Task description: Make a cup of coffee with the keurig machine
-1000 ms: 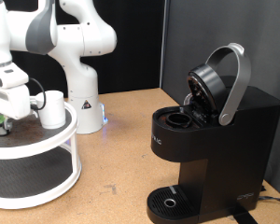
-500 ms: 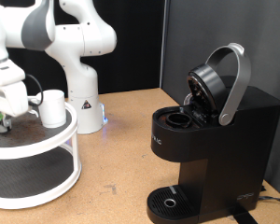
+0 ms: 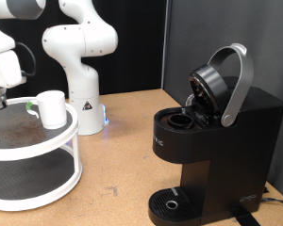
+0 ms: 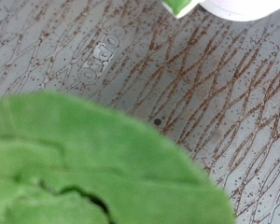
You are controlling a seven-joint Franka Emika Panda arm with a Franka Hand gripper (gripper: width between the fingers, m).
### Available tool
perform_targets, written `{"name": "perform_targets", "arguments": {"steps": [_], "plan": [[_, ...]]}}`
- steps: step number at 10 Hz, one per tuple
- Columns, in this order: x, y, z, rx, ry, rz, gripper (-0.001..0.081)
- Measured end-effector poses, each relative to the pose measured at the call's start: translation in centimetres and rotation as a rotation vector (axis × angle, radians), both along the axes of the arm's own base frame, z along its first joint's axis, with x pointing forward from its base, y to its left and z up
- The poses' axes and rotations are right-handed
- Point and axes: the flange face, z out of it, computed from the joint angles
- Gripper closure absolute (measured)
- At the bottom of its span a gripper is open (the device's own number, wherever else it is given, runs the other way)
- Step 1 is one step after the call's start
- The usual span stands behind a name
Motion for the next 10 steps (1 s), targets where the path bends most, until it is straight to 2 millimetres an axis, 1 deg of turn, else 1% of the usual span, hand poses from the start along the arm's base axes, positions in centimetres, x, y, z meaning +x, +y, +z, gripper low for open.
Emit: {"name": "perform_targets", "arguments": {"steps": [2, 3, 5, 7, 8, 9, 10], "plan": [[0.1, 0.3, -0.3, 0.012, -0.010, -0.031, 0.0347], [0.7, 0.9, -0.3, 0.063, -0.055, -0.097, 0.0347], [3.1, 3.1, 0.8, 0.237, -0.142, -0.239, 0.0347], [5.3, 5.0, 2.2, 0.353, -0.186, -0.346, 0.0347], [5.9, 5.5, 2.6, 0.373, -0.184, -0.383, 0.0347], [5.8, 5.4, 2.5, 0.366, -0.183, -0.371, 0.0347], [5.7, 5.9, 2.3, 0.397, -0.143, -0.374, 0.0347]]}}
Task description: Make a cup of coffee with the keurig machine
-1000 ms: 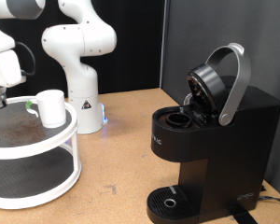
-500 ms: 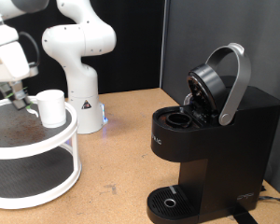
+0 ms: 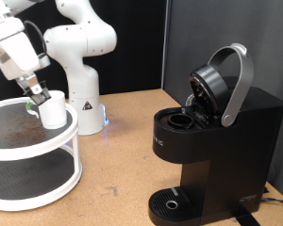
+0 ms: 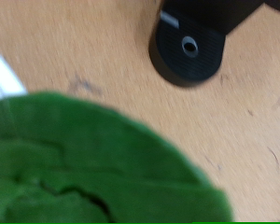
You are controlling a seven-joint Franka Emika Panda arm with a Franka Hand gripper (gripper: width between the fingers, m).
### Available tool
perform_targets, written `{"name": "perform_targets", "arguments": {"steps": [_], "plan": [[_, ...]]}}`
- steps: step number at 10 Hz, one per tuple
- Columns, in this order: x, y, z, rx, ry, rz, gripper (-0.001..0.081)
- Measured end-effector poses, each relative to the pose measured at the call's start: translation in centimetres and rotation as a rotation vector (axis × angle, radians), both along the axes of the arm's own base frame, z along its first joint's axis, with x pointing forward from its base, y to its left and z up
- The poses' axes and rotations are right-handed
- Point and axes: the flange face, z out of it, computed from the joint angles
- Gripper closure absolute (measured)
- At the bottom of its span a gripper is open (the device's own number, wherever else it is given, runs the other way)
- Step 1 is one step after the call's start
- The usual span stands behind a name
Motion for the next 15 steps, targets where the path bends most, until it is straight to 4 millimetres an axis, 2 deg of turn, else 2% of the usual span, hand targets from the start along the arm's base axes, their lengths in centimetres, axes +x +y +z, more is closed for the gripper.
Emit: {"name": "perform_targets", "arguments": {"steps": [1, 3, 6, 9, 12, 14, 15], "plan": [[0.3, 0.8, 0.4, 0.074, 0.048, -0.013, 0.0347], [2.0, 2.7, 1.9, 0.201, 0.118, -0.035, 0.0347], [4.9, 4.8, 3.1, 0.256, 0.123, -0.077, 0.0353], [4.9, 5.6, 3.1, 0.317, 0.151, -0.083, 0.0353], [6.8, 9.3, 4.3, 0.441, 0.251, -0.125, 0.0353], [8.4, 12.0, 4.9, 0.451, 0.253, -0.130, 0.0353], [8.9, 12.7, 5.2, 0.438, 0.242, -0.146, 0.0353]]}}
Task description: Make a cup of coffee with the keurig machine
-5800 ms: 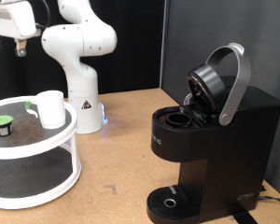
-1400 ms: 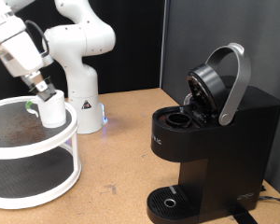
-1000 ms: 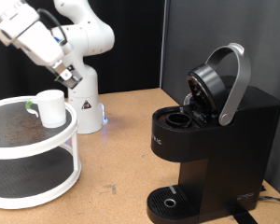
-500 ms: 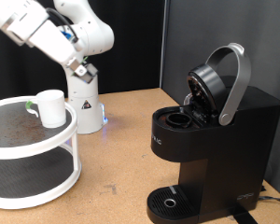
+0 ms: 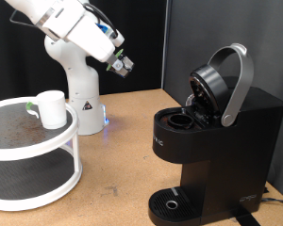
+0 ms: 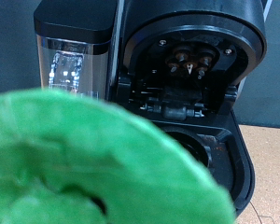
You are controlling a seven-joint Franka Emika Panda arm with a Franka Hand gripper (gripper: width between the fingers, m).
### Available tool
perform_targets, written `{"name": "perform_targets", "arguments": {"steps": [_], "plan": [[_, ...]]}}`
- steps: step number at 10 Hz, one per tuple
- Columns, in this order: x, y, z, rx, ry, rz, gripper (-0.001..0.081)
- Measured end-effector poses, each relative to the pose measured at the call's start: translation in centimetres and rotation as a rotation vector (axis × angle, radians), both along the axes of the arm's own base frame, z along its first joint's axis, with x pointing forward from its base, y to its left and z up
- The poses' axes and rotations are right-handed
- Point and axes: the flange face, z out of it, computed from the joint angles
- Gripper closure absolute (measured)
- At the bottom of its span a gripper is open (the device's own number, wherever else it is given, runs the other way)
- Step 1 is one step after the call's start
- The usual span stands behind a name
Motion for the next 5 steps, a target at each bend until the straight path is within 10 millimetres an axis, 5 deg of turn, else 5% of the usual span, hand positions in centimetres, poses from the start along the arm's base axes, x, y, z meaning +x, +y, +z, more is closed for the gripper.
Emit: {"name": "perform_targets", "arguments": {"steps": [5], "plan": [[0.4, 1.7, 0.2, 0.012, 0.085, -0.013, 0.0353]]}}
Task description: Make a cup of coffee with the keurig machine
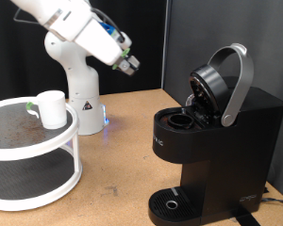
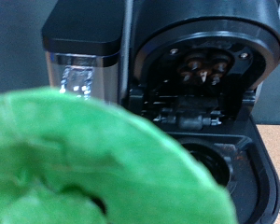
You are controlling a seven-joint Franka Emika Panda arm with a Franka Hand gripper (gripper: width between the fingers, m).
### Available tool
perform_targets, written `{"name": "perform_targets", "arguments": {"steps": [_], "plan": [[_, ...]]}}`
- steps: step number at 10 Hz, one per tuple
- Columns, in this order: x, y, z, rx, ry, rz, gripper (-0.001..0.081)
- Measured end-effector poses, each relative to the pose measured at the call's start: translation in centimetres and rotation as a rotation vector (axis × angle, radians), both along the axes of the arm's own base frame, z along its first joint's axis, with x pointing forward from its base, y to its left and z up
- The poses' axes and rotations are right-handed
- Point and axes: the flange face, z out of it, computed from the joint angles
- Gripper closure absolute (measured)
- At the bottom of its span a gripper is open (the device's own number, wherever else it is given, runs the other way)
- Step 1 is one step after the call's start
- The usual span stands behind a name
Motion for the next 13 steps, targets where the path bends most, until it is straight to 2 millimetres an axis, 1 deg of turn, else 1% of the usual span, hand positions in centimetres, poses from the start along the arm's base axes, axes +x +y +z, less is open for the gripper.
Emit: {"name": "perform_targets", "arguments": {"steps": [3, 5, 6, 8, 9, 10, 13], "plan": [[2.0, 3.6, 0.7, 0.000, -0.007, 0.000, 0.0353], [2.7, 5.6, 0.9, 0.005, -0.007, 0.027, 0.0353], [2.7, 5.8, 0.9, 0.006, -0.007, 0.031, 0.0353], [2.7, 5.8, 0.6, 0.002, -0.010, 0.026, 0.0353], [2.8, 5.9, 0.1, -0.013, -0.018, 0.009, 0.0353], [3.1, 6.5, -1.0, -0.041, -0.018, -0.011, 0.0353], [4.1, 8.6, -4.7, -0.120, 0.030, -0.029, 0.0353]]}}
